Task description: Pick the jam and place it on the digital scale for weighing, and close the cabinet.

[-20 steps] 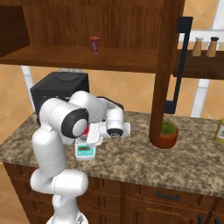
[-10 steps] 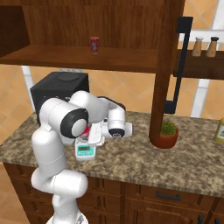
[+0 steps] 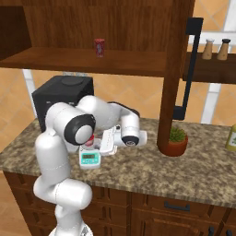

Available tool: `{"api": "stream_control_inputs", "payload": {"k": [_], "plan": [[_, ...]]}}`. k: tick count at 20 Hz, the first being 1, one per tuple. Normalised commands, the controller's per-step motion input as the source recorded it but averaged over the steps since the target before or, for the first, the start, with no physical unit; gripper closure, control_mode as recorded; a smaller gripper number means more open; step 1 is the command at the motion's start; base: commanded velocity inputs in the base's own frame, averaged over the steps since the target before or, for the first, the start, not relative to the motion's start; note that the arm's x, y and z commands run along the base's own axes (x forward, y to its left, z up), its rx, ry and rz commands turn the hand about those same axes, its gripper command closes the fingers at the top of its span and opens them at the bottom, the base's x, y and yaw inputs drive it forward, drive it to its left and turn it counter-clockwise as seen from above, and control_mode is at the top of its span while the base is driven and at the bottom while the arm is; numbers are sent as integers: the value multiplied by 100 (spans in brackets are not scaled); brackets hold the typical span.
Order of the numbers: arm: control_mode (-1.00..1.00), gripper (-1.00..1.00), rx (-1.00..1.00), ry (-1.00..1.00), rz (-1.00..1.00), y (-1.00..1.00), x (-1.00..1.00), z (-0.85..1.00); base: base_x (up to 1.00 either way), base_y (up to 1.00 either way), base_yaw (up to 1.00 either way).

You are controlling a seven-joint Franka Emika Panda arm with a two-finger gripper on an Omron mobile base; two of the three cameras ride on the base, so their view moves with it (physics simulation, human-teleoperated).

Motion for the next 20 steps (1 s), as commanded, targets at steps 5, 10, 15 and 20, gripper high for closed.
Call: {"api": "stream_control_inputs", "payload": {"k": [5,10,15,20], "plan": [[-100,-100,1,0,0,-46,0,0,0,0,0],[-100,-100,3,-1,0,-52,-9,0,0,0,0],[-100,-100,3,-1,0,-59,-16,0,0,0,0],[-100,-100,4,-3,-1,-62,-24,0,0,0,0]]}}
